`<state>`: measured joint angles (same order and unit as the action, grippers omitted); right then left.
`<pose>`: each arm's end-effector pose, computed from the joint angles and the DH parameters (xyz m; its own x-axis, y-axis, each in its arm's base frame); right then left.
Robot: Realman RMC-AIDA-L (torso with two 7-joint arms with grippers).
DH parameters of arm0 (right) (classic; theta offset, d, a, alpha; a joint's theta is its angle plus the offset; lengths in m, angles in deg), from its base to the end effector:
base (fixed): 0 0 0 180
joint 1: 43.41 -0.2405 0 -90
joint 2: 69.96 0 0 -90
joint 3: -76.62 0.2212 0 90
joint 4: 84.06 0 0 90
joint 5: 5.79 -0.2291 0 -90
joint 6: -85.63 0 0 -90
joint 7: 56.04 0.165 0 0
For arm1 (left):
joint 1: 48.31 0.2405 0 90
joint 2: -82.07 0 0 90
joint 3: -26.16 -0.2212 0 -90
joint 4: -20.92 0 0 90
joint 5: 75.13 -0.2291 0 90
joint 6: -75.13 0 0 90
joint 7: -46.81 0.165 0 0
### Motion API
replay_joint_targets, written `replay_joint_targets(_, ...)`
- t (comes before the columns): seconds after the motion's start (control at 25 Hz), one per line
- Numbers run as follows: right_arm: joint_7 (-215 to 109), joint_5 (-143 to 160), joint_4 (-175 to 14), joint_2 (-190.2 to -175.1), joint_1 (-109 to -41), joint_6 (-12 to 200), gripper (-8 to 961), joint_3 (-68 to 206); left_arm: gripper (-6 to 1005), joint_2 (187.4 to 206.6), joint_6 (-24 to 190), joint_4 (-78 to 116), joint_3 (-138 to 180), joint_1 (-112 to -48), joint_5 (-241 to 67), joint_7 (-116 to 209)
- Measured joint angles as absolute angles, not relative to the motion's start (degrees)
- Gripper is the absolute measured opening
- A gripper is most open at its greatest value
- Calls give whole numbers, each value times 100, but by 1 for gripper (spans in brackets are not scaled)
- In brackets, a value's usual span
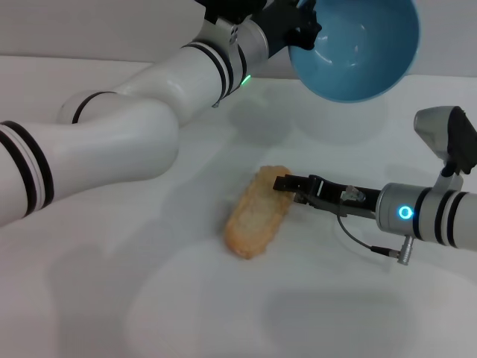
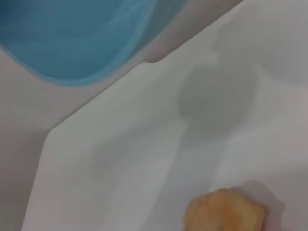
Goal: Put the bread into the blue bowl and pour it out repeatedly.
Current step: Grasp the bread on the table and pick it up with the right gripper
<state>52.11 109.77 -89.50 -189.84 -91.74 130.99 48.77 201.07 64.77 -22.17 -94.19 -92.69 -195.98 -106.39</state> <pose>0.2411 0.3533 -0.1451 0.0460 -0.8819 -0.4692 -0.9922 -0.0949 0.0810 -0.0922 0.4445 -0.1041 0.8500 0.1436 0.5068 0.4970 -0.5372 -0.6815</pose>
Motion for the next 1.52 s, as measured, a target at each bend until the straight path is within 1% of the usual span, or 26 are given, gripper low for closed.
replay_joint_targets(0.88, 4845, 11012, -9089, -18984, -9322, 12815, 517, 4873, -2, 20107, 6402, -2235, -9496, -9254, -19598, -10722)
replay_joint_targets(1.08, 4550, 11013, -9107, -18984, -9330, 12835, 288, 4910, -1, 20107, 6378, -2242, -9494, -9251, -19598, -10729)
replay_joint_targets(1.32, 4194, 10985, -9106, -18984, -9318, 12901, 169, 4991, -1, 20104, 6378, -2243, -9502, -9211, -19598, -10778)
replay_joint_targets(1.52, 4013, 10989, -9017, -18948, -9303, 13283, 125, 4991, -1, 20099, 6401, -2238, -9503, -9205, -19598, -10779)
